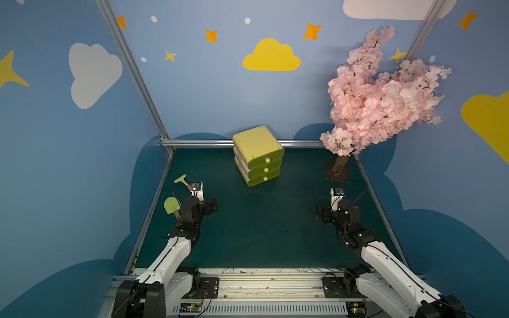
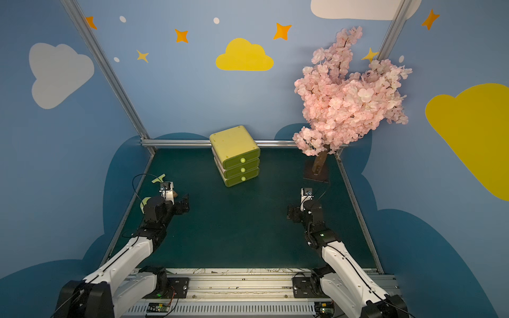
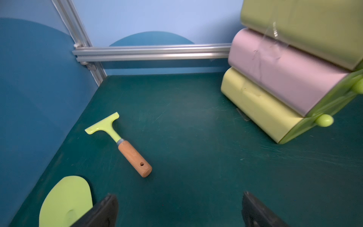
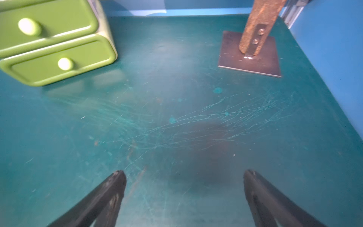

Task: Place the wired earphones into the drawer by color
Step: Reset both arms

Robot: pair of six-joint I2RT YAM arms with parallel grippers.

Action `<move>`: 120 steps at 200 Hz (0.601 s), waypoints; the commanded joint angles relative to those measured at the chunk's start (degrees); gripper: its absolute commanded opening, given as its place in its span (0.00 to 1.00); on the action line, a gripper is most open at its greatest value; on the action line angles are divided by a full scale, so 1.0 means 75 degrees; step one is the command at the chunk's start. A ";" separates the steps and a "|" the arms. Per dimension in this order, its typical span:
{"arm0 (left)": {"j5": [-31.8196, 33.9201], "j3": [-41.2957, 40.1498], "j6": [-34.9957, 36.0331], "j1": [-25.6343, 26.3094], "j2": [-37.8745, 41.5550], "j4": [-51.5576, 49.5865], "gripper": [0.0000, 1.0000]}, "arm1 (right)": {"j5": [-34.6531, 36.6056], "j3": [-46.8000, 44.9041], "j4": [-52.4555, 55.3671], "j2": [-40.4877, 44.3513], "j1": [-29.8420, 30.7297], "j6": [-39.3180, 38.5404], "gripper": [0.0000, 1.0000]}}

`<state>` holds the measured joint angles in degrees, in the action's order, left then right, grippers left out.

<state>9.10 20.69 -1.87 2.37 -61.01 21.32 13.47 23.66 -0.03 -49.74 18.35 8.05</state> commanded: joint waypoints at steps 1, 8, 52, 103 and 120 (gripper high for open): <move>-0.0802 -0.0028 -0.0031 -0.0403 -0.0990 0.1476 1.00 | -0.0085 0.0099 -0.0663 -0.0081 -0.0255 -0.0307 0.99; -0.0865 -0.0045 0.0002 -0.0474 -0.1386 0.1865 1.00 | -0.0052 0.0097 -0.0719 -0.0125 -0.0358 -0.0347 0.99; -0.1529 0.0087 -0.0141 -0.0820 -0.3111 0.3342 1.00 | -0.0511 0.0033 -0.1190 -0.0515 -0.1321 -0.0142 0.98; -0.1789 0.0324 0.0047 -0.0787 -0.3631 0.3360 1.00 | -0.0800 0.0103 -0.2109 -0.1527 -0.1991 -0.0374 0.98; -0.1759 0.0324 0.0072 -0.0771 -0.3628 0.3321 1.00 | -0.0769 0.0300 -0.2236 -0.1963 -0.2092 -0.0562 0.98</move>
<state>-2.92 21.76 -2.48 -3.64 -88.84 45.10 8.84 23.73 -12.23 -61.10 3.70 5.78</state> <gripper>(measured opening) 0.998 0.984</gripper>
